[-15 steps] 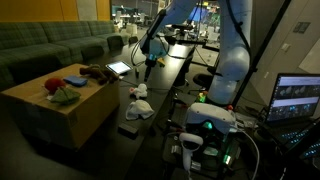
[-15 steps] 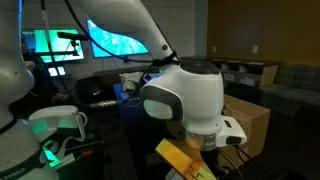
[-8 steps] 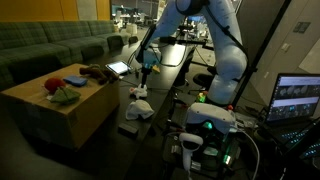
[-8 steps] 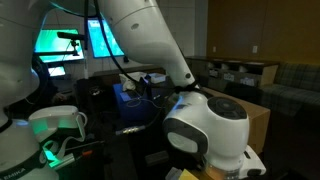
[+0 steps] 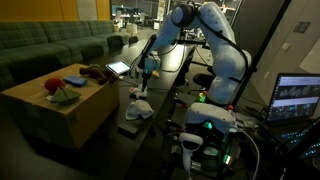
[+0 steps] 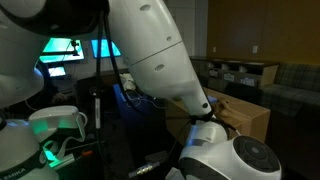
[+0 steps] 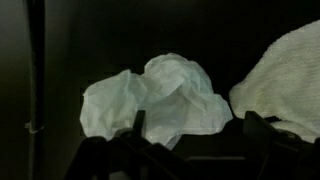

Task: Put the objects on the table on to the box and the objects on the box on to the table

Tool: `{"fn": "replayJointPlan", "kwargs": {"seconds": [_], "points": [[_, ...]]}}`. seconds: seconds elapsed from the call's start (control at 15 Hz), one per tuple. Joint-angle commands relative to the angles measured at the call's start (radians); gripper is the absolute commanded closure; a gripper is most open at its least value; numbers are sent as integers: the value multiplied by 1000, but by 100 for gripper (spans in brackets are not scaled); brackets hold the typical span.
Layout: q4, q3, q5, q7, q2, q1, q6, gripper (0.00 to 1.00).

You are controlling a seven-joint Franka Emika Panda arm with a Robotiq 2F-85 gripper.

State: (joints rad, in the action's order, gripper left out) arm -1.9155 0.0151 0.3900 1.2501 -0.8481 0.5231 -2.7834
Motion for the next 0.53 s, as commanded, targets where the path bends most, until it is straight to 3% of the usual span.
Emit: {"fn": "replayJointPlan", "kwargs": {"seconds": [0.0, 0.47], "points": [[107, 33, -68, -54, -90, 36, -28, 0], [219, 13, -196, -181, -206, 9, -52, 0]]}}
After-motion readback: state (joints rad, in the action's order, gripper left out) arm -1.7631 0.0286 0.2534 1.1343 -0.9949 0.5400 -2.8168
